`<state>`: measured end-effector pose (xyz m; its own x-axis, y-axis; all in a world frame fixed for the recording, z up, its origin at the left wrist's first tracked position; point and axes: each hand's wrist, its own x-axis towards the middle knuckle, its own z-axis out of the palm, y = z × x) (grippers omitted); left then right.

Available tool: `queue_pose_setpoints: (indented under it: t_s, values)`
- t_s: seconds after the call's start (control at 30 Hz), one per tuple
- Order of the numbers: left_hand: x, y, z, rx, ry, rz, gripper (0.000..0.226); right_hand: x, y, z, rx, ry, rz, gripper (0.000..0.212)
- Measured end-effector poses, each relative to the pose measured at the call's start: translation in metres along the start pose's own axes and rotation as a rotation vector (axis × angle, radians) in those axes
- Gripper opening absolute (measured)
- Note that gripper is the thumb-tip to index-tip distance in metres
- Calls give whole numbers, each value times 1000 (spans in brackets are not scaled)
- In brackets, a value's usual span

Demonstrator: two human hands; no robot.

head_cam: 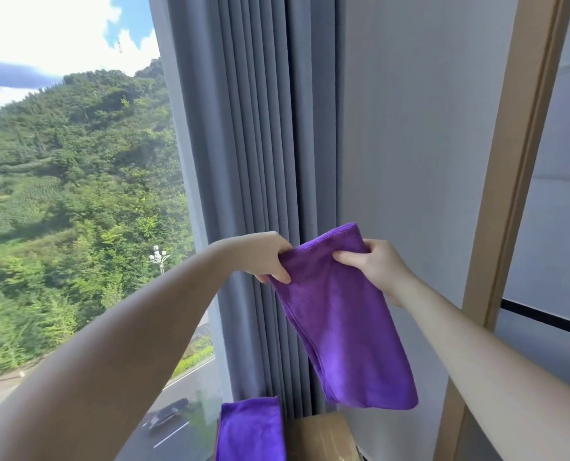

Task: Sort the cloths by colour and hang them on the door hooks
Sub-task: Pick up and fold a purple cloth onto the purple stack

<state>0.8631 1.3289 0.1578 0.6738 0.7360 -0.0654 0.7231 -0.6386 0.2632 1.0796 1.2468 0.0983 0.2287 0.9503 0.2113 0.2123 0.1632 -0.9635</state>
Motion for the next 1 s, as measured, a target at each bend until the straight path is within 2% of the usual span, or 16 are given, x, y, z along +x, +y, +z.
queue_pose_setpoints:
  t_s: [0.03,0.1,0.17,0.2,0.23,0.3,0.37,0.5,0.77,0.9,1.0]
  values:
    - [-2,-4,-1,-53,40,-1,14,-1,3,1,-4,20,-11,9]
    - [-6,-7,3,-268,259,28,9,-1,8,3,24,103,-48,9]
    - [-9,-7,16,-778,478,34,17,1,11,4,122,196,-76,9]
    - [-10,-5,26,-1009,491,16,21,1,10,5,166,219,-87,8]
    - [-10,-4,36,-1141,471,-10,24,1,8,6,199,228,-100,9]
    - [-7,-1,57,-1126,428,-52,23,3,7,9,224,235,-127,11]
    - [-4,1,63,-1091,494,-60,18,2,5,10,239,232,-138,13]
    - [-1,-1,60,-1164,628,-76,14,0,10,5,257,58,-80,5]
    - [-5,10,74,-1096,714,-180,25,4,45,17,222,-99,23,21]
    - [-25,0,87,-953,728,-236,35,1,70,33,265,-123,80,19]
    - [-41,-13,99,-951,719,-265,30,-8,77,50,273,-149,86,16]
